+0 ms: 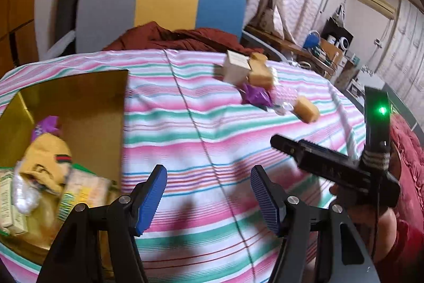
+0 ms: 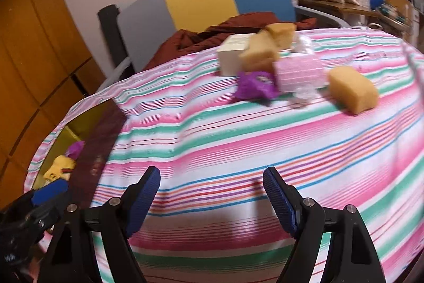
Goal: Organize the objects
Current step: 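Move both tools back toward the remaining items on the table, then grasp the pink hair roller with the right gripper while the left gripper grasps a yellow sponge, then carry the hair roller and sponge into the gold tray and release both, then move both tools back toward the purple packet and sponges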
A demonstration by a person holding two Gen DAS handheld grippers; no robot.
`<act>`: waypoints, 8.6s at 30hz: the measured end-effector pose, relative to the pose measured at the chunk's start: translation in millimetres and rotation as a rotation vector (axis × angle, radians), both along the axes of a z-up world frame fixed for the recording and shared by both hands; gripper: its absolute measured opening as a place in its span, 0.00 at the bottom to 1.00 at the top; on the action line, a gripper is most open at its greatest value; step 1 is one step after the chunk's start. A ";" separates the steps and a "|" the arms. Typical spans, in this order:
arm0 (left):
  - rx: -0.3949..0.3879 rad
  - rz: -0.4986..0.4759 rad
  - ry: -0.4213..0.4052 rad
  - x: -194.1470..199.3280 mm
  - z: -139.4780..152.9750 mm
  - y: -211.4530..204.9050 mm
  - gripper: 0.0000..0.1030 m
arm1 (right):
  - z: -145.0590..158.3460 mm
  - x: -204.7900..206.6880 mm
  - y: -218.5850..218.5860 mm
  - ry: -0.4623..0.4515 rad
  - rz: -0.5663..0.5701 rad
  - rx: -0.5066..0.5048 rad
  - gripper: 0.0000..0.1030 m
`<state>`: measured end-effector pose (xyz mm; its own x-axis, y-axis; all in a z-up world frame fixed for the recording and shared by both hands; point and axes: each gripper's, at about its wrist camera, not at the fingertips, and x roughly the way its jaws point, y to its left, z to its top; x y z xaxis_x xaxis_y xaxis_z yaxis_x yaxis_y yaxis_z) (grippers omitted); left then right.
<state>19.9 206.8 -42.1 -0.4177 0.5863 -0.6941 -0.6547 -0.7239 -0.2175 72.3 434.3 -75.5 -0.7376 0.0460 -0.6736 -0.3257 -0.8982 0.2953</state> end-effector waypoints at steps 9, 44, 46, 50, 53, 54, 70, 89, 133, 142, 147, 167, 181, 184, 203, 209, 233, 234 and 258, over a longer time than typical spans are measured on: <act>-0.047 -0.044 -0.056 10.1 -23.8 23.0 0.65 | -8.5 10.9 49.5 -0.020 -0.103 0.018 0.78; -0.057 -0.036 -0.100 -1.6 -34.2 47.7 0.65 | -0.9 -30.3 90.3 0.057 -0.098 0.112 0.66; -0.050 -0.040 -0.095 -5.5 -31.3 52.9 0.65 | -3.1 -20.2 86.4 0.064 -0.096 0.105 0.66; -0.021 -0.041 -0.086 -17.6 -22.2 66.7 0.65 | -9.7 -3.0 77.0 0.072 -0.079 0.116 0.65; -0.037 -0.037 -0.078 -25.6 -21.1 81.3 0.66 | -12.9 8.0 73.6 0.088 -0.068 0.113 0.65; -0.031 -0.037 -0.083 -27.4 -19.7 84.9 0.66 | -13.5 10.4 72.4 0.092 -0.066 0.116 0.65; -0.085 -0.204 -0.058 -49.8 -8.8 201.3 0.72 | -16.2 25.9 48.1 0.115 -0.007 0.204 0.65; 0.144 -0.164 -0.171 -57.5 -3.3 135.5 0.38 | -16.8 32.1 63.8 0.105 -0.088 0.172 0.64; 0.353 0.086 -0.112 -24.5 19.7 -94.9 0.38 | 32.7 7.7 -60.4 0.133 0.197 0.075 0.64; 0.380 0.248 -0.042 -65.9 37.4 -164.7 0.38 | 57.7 -43.2 -133.2 0.172 0.372 0.097 0.64; 0.335 0.332 -0.033 -93.7 32.8 -199.0 0.38 | 56.9 -70.3 -167.8 0.167 0.439 0.111 0.64; 0.198 0.477 -0.111 -155.3 0.0 -227.7 0.38 | 34.5 -88.6 -178.4 0.098 0.405 0.150 0.76; 0.228 0.656 -0.049 -130.6 15.0 -247.2 0.61 | 28.7 -55.2 -146.5 0.100 0.311 0.037 0.77; 0.252 0.651 -0.035 -118.5 18.2 -244.3 0.62 | 29.1 -51.7 -140.2 0.103 0.296 0.029 0.78; 0.194 0.373 0.025 -60.1 35.2 -151.6 0.62 | 26.3 -17.9 -69.9 0.077 0.138 0.035 0.80; 0.153 0.228 0.035 -39.9 35.9 -108.1 0.62 | 18.1 -4.8 -38.7 0.046 0.078 0.044 0.80; 0.073 -0.056 -0.090 8.5 2.0 13.4 0.62 | -1.3 24.6 40.8 -0.015 -0.099 0.038 0.81; 0.065 -0.060 -0.093 8.5 -0.9 19.2 0.62 | -1.5 25.6 43.1 -0.015 -0.105 0.038 0.81; -0.024 -0.058 -0.042 -33.9 -44.4 94.1 0.66 | -9.3 39.4 75.7 0.014 -0.173 -0.016 0.83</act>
<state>-14.1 301.0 -86.4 -0.3537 0.5916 -0.7245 -0.6864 -0.6903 -0.2285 111.7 510.0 -84.8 -0.7289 0.1628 -0.6650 -0.4711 -0.8241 0.3146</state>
